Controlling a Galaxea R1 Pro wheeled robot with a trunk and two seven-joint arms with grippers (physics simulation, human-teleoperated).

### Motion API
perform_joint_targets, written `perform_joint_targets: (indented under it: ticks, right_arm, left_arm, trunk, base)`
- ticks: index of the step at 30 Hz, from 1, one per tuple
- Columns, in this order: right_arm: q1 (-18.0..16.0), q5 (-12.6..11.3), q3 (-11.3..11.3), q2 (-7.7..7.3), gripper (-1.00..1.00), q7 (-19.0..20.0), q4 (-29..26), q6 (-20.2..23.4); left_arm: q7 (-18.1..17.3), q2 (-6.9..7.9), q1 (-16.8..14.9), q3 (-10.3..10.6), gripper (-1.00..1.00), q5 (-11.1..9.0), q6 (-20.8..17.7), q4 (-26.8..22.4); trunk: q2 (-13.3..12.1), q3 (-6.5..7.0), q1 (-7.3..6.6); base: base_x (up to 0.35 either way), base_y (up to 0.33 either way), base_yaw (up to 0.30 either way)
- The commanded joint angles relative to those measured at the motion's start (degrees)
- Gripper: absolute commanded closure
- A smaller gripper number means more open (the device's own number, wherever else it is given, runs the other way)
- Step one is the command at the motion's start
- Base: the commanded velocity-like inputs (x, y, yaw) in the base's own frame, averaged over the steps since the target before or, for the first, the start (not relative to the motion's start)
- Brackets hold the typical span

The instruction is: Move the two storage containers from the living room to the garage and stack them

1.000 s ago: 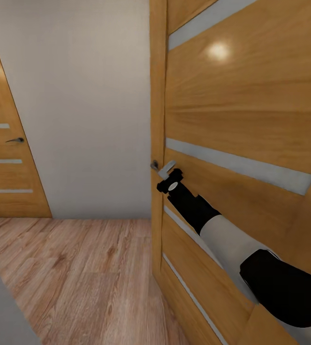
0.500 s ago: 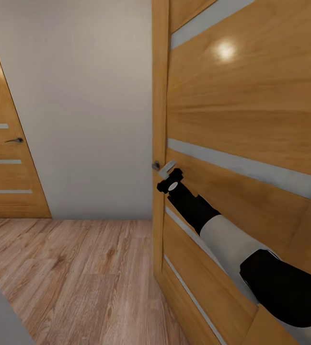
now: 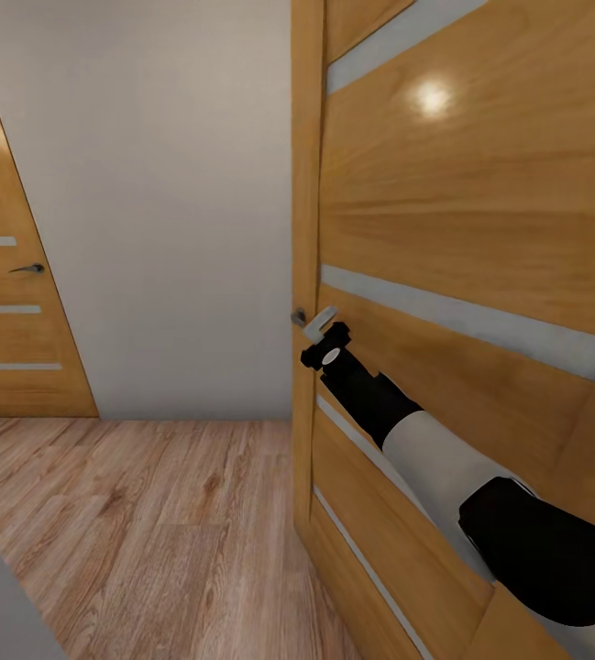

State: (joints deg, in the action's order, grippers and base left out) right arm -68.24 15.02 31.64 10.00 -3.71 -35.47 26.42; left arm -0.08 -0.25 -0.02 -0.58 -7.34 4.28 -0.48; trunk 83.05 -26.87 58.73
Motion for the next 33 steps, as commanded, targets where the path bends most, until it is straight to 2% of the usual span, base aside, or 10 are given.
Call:
perform_joint_targets:
  ticks: [1,8,23,33]
  right_arm:
    - [0.0,0.8,0.0,0.00,-1.00,-0.3,0.1,0.4]
    - [0.0,0.8,-0.1,0.00,-1.00,-0.4,0.1,0.5]
    - [0.0,0.7,-0.3,0.00,-1.00,-0.4,0.1,0.5]
    - [-0.1,0.5,-0.6,0.00,-1.00,-0.4,0.3,0.6]
  left_arm:
    - [0.0,-0.01,0.0,0.0,-1.00,-0.5,0.1,0.0]
    - [0.0,0.05,0.0,0.0,-1.00,-0.5,0.1,0.0]
    - [0.0,0.05,0.0,0.0,-1.00,-0.5,0.1,0.0]
    - [0.0,0.03,0.0,0.0,-1.00,-0.5,0.1,0.0]
  trunk:
    - [0.0,-0.06,0.00]
    - [0.0,-0.06,0.00]
    - [0.0,-0.06,0.00]
    - [0.0,-0.06,0.00]
  base:
    - [0.000,0.000,0.000]
    - [0.083,0.000,0.000]
    - [0.272,0.000,0.000]
    - [0.039,0.000,0.000]
